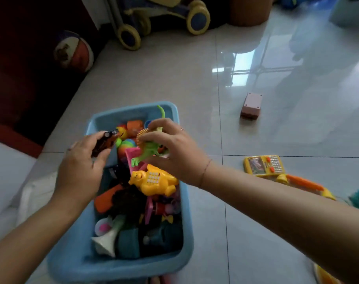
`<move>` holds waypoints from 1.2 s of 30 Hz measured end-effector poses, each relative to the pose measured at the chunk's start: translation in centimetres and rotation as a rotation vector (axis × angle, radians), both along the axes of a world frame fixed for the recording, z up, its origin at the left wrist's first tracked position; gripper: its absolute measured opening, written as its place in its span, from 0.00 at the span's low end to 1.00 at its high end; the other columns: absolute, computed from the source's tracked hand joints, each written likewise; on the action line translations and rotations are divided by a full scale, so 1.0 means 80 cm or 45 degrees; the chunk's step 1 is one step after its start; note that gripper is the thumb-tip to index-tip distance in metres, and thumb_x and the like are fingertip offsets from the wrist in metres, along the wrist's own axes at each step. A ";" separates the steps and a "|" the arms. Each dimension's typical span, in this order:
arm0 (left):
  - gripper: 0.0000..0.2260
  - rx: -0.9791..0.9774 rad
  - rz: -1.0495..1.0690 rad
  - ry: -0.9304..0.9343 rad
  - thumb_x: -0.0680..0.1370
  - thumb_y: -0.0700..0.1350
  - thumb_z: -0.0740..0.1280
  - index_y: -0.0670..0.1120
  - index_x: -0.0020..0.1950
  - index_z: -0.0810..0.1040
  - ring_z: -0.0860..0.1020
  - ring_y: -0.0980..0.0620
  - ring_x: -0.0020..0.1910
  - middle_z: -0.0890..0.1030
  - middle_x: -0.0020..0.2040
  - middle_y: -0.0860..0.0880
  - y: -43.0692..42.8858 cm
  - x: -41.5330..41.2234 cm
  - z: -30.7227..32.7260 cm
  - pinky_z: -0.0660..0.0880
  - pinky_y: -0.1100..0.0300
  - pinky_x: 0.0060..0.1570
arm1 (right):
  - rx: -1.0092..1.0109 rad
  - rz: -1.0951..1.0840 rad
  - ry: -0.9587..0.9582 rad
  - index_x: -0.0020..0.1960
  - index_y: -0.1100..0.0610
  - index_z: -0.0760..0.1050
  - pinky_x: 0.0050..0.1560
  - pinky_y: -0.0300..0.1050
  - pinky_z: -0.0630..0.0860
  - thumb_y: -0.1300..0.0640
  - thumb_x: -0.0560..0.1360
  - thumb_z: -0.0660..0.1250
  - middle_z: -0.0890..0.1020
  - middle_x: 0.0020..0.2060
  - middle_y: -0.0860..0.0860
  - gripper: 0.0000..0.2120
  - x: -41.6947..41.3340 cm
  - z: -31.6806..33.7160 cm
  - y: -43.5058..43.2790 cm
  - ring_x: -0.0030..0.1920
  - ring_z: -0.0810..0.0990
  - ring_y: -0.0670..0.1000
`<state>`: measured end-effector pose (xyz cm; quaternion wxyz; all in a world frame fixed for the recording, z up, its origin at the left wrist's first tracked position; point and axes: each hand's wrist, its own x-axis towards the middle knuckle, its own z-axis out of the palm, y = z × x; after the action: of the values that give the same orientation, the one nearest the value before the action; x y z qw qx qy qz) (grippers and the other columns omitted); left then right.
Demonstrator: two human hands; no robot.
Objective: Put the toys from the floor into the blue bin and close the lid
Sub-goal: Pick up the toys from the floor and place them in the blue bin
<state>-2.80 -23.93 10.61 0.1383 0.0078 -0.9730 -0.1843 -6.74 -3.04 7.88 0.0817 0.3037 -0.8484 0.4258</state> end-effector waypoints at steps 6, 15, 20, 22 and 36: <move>0.14 -0.077 0.208 -0.152 0.75 0.40 0.67 0.44 0.61 0.76 0.77 0.39 0.51 0.81 0.52 0.42 -0.044 0.048 -0.043 0.72 0.49 0.46 | 0.057 0.101 -0.194 0.65 0.57 0.72 0.64 0.58 0.70 0.58 0.72 0.69 0.67 0.67 0.57 0.22 -0.020 -0.019 -0.058 0.64 0.70 0.63; 0.15 -0.097 0.287 0.100 0.77 0.41 0.64 0.40 0.64 0.73 0.74 0.37 0.54 0.78 0.56 0.39 -0.005 -0.026 -0.031 0.70 0.45 0.52 | 0.206 0.123 -0.529 0.74 0.57 0.59 0.70 0.45 0.61 0.59 0.77 0.62 0.62 0.73 0.55 0.27 -0.082 -0.013 -0.059 0.71 0.64 0.55; 0.20 -0.158 0.244 -0.089 0.78 0.48 0.64 0.42 0.69 0.71 0.69 0.39 0.64 0.75 0.65 0.42 0.009 -0.080 -0.028 0.68 0.45 0.60 | -0.083 -0.103 -0.369 0.64 0.56 0.71 0.59 0.45 0.76 0.59 0.77 0.62 0.74 0.62 0.52 0.16 -0.078 -0.015 -0.007 0.56 0.78 0.49; 0.20 -0.156 0.199 -0.095 0.78 0.48 0.64 0.43 0.68 0.71 0.69 0.40 0.65 0.75 0.65 0.42 0.021 -0.093 -0.030 0.68 0.46 0.61 | -0.124 -0.258 -0.248 0.60 0.56 0.74 0.56 0.42 0.76 0.59 0.76 0.63 0.75 0.58 0.52 0.13 -0.086 -0.028 0.034 0.52 0.78 0.47; 0.27 -0.202 -0.569 -0.276 0.78 0.57 0.61 0.47 0.73 0.63 0.63 0.45 0.71 0.66 0.72 0.47 0.315 -0.270 -0.117 0.59 0.51 0.68 | 0.367 -1.108 -0.610 0.71 0.53 0.64 0.68 0.57 0.63 0.46 0.71 0.69 0.67 0.69 0.55 0.32 -0.167 -0.195 0.336 0.69 0.66 0.59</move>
<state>-24.36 1.24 1.26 -0.0107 -0.1984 -0.9712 -0.1315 -20.11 23.82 -7.73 0.0119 -0.1750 -0.9412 0.2887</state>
